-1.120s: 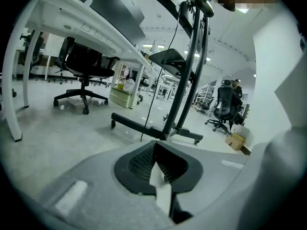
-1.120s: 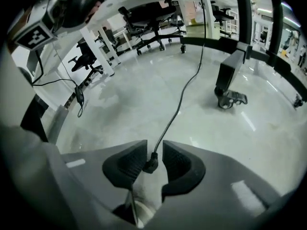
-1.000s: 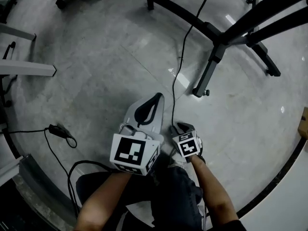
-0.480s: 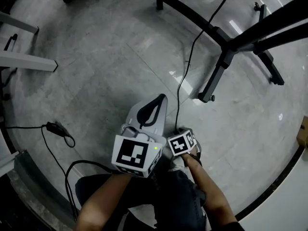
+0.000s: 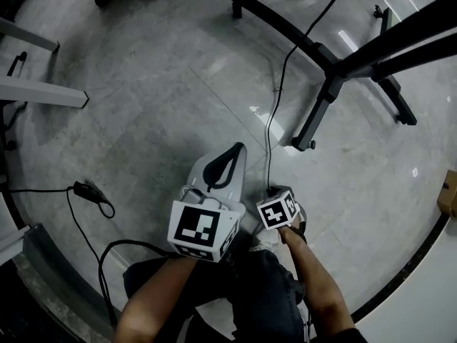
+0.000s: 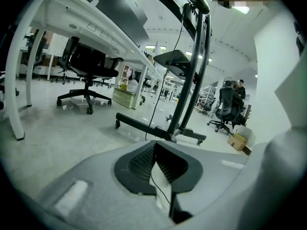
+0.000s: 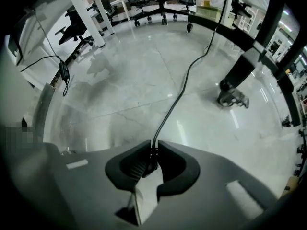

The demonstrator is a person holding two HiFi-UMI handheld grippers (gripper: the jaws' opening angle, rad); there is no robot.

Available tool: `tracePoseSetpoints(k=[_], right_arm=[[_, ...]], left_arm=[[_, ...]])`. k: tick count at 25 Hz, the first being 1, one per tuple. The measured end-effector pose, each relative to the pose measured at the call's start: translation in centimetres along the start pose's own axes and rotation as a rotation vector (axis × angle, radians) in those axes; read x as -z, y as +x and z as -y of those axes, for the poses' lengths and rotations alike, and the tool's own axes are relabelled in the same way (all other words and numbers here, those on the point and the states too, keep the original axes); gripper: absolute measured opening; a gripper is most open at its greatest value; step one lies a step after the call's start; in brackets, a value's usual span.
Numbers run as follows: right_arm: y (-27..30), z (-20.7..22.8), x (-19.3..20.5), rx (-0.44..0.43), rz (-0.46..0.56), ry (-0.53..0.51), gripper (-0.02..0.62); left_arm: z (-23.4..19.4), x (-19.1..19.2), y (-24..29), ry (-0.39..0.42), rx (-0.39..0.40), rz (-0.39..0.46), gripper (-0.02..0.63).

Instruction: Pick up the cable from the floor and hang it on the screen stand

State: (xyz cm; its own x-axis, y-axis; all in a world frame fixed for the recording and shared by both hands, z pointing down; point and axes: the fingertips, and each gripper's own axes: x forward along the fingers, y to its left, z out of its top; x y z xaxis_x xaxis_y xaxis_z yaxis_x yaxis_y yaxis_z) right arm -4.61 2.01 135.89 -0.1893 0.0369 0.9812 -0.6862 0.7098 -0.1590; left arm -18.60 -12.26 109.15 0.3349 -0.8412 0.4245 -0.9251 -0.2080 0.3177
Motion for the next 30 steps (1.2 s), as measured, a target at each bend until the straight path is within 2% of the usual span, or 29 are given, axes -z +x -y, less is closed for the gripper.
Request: tracePoseSetpoints(k=[3,7,12,19,21,25,30], right_arm=[[-5.1,0.9,-1.2,0.055,0.047,-0.053,0.049],[-13.2,2.4,-2.3,0.169,0.081,-0.192,0.049],[-24.0,5.2,-3.8,0.350,0.092,-0.401,0.049],[-42.0,9.7,-9.0,0.623,0.153,-0.646,0.049],[-47.3,10.2,-9.9,0.680,0.181,-0.682,0.050],[-58.1,10.7,-11.7,0.789,0.258,-0.682,0.051],[-69.7,9.7,-13.1,0.886,0.360,-0.700,0.051]], left_arm=[[1.2,-1.7,-0.8,-0.021,0.010,-0.015,-0.002],[3.9,-6.2,-2.5,-0.023,0.032,-0.012,-0.002],[7.6,-13.7,-5.0,-0.030,0.060,0.030,-0.002],[14.0,-25.4,-7.4,-0.010,0.125,0.116,-0.002],[16.0,-28.7,-8.5,0.002,0.140,0.135,-0.002],[19.6,-35.1,-10.8,0.016,0.148,0.154,-0.002],[24.0,-42.0,-13.9,0.038,0.162,0.150,-0.002]])
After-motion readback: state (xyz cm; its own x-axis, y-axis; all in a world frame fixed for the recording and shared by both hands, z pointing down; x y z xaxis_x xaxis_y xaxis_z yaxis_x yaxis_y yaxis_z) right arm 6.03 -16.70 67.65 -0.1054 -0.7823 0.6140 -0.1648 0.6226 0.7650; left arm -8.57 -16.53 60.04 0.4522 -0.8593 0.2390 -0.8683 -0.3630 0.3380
